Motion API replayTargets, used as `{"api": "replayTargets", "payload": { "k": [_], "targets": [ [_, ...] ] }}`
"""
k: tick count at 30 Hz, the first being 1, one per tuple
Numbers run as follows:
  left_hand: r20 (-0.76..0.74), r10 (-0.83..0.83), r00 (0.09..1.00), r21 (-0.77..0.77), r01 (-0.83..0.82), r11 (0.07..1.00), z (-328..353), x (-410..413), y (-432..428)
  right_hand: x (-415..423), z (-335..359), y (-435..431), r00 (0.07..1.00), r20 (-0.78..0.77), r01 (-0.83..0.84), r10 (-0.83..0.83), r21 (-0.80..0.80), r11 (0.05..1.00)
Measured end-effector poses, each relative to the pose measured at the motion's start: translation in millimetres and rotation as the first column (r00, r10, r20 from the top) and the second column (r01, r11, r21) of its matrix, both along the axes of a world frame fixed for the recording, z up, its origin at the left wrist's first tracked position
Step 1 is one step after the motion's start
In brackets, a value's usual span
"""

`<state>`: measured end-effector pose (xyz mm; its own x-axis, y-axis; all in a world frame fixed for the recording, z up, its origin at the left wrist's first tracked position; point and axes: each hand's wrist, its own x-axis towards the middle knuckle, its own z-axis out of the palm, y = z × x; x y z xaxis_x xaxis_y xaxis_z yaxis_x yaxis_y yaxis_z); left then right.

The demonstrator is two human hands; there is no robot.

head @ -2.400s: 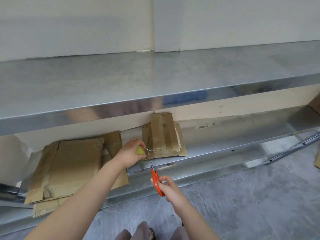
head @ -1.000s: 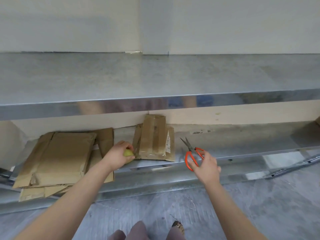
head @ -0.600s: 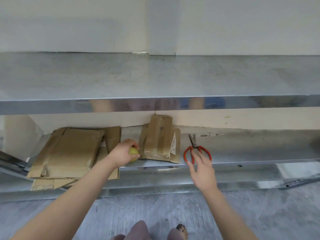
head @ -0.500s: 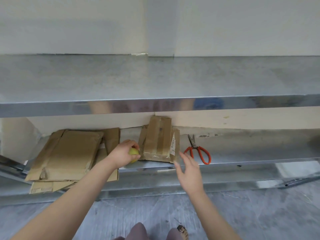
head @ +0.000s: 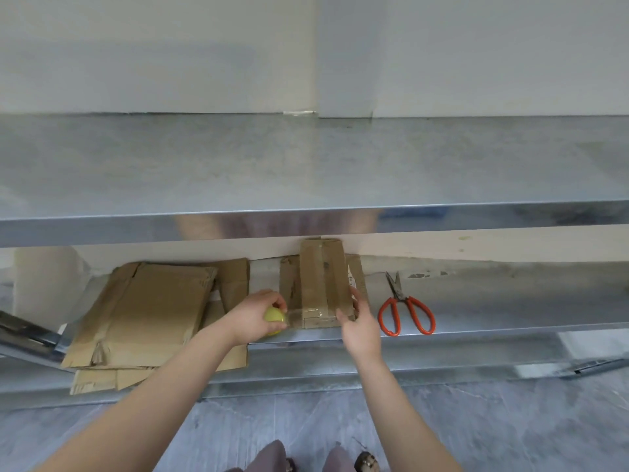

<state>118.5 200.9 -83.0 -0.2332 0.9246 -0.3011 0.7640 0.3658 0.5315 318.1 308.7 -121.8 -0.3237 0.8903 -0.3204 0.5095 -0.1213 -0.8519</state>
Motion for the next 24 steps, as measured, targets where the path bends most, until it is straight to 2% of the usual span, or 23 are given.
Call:
{"api": "replayTargets", "payload": {
  "k": [3, 8, 12, 15, 17, 19, 21, 24],
  "targets": [
    [-0.062, -0.007, 0.998, -0.017, 0.006, 1.000, 0, -15, -5, -1, 0, 5, 0.999, 0.033, -0.032, 0.032, 0.004, 0.999],
    [-0.029, 0.019, 0.999, -0.022, -0.020, 1.000, 11, -30, -2, -1, 1, 5, 0.998, 0.050, -0.042, 0.039, 0.045, 0.998],
    [0.019, 0.032, 0.999, 0.060, -0.033, 0.998, 12, -22, -5, 4, 7, -9, 0.980, 0.171, -0.134, 0.098, 0.211, 0.968],
    [0.028, 0.024, 0.999, 0.126, -0.027, 0.992, 15, -18, -13, 12, 18, -16, 0.943, 0.328, -0.192, 0.050, 0.418, 0.888],
    [0.053, 0.028, 0.998, 0.161, -0.036, 0.986, 19, -14, -18, 13, 27, -24, 0.940, 0.338, -0.243, 0.048, 0.561, 0.791],
    [0.081, 0.029, 0.996, 0.193, -0.045, 0.980, 22, -11, -23, 6, 37, -36, 0.947, 0.304, -0.285, 0.105, 0.640, 0.714],
    [0.091, 0.009, 0.996, 0.215, -0.028, 0.976, 26, -8, -28, -7, 45, -50, 0.930, 0.298, -0.361, 0.215, 0.626, 0.692],
    [0.071, -0.032, 0.997, 0.274, 0.011, 0.962, 32, 0, -35, -30, 52, -66, 0.911, 0.224, -0.413, 0.348, 0.488, 0.769]
  ]
}}
